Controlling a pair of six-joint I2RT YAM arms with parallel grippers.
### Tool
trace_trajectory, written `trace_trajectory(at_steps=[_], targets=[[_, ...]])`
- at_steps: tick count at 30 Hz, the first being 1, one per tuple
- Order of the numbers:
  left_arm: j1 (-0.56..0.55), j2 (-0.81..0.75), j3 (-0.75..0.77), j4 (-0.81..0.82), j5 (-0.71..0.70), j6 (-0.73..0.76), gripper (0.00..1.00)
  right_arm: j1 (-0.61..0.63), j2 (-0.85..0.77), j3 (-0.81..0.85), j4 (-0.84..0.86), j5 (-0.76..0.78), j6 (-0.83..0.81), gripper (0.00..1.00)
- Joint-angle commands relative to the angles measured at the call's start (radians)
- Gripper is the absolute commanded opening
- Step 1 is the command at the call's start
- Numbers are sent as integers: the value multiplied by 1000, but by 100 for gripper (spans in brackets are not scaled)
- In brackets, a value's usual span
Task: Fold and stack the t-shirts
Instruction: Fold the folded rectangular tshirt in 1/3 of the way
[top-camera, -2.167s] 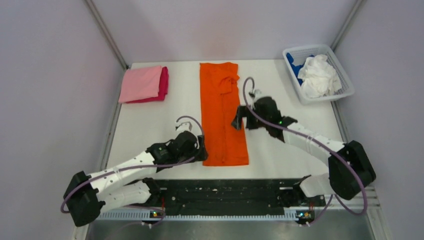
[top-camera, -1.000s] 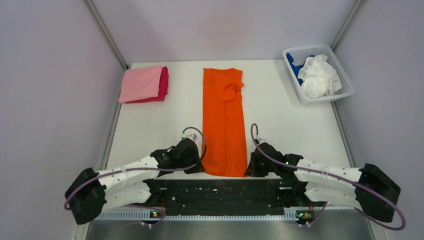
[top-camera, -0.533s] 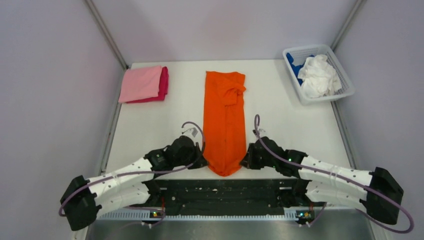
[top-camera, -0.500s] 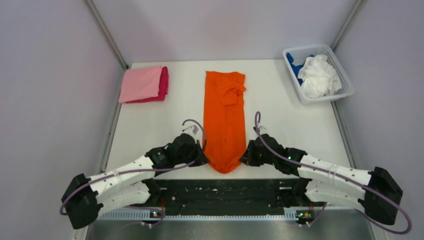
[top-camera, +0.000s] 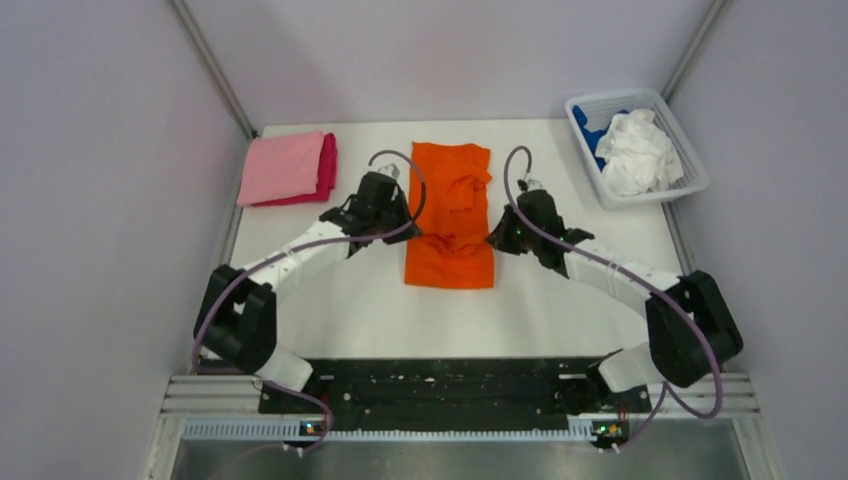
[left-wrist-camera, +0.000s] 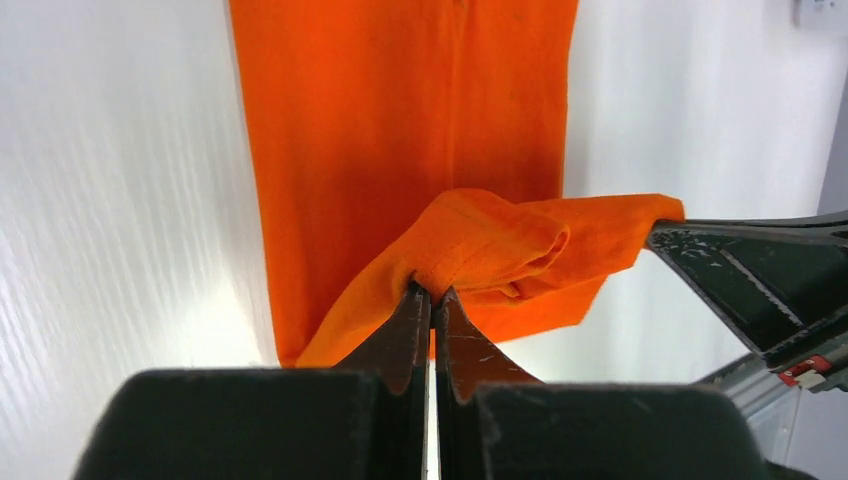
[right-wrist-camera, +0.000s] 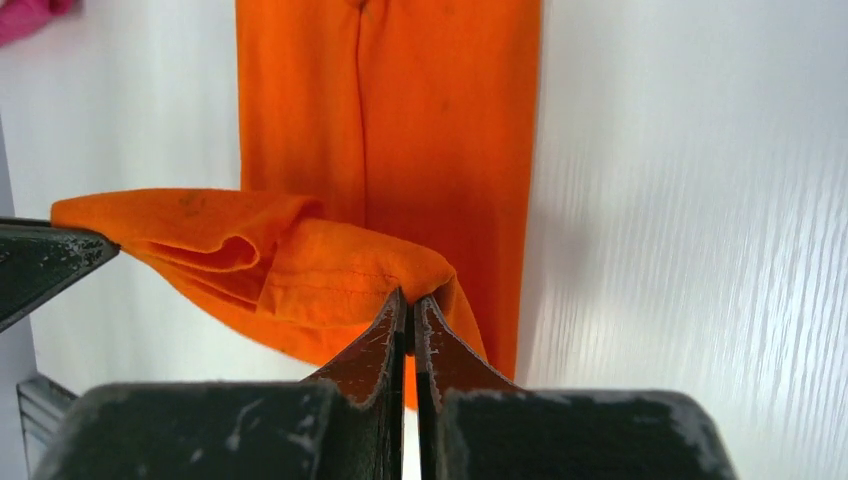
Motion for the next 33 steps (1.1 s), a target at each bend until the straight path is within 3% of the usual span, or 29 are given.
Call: trace_trajectory(at_steps=[1, 15, 16, 17, 18, 19, 20, 25, 28, 33], targets=[[73, 119, 117, -8, 70, 88, 0, -76, 127, 130, 109, -81, -80, 0], [188, 441, 412, -80, 130, 168, 0, -197, 469, 388, 150, -177, -117, 0], [193, 457, 426, -91, 127, 171, 10, -201, 490, 403, 146, -184, -119, 6], [197, 471, 437, -97, 127, 173, 26, -208, 511, 425, 144, -191, -120, 12], [202, 477, 447, -100, 129, 177, 40, -212, 527, 439, 139, -198, -120, 25], [206, 486, 456, -102, 133, 180, 64, -218, 543, 463, 130, -198, -123, 41], [211, 489, 468, -101, 140, 186, 96, -224, 554, 483, 117, -194, -124, 50], [231, 444, 511, -121, 152, 185, 99, -231, 508, 499, 96, -173, -158, 78], [231, 367, 437, -108, 164, 167, 99, -230, 425, 412, 98, -186, -163, 82], [229, 221, 178, -72, 197, 110, 99, -159, 251, 207, 140, -234, -189, 82]])
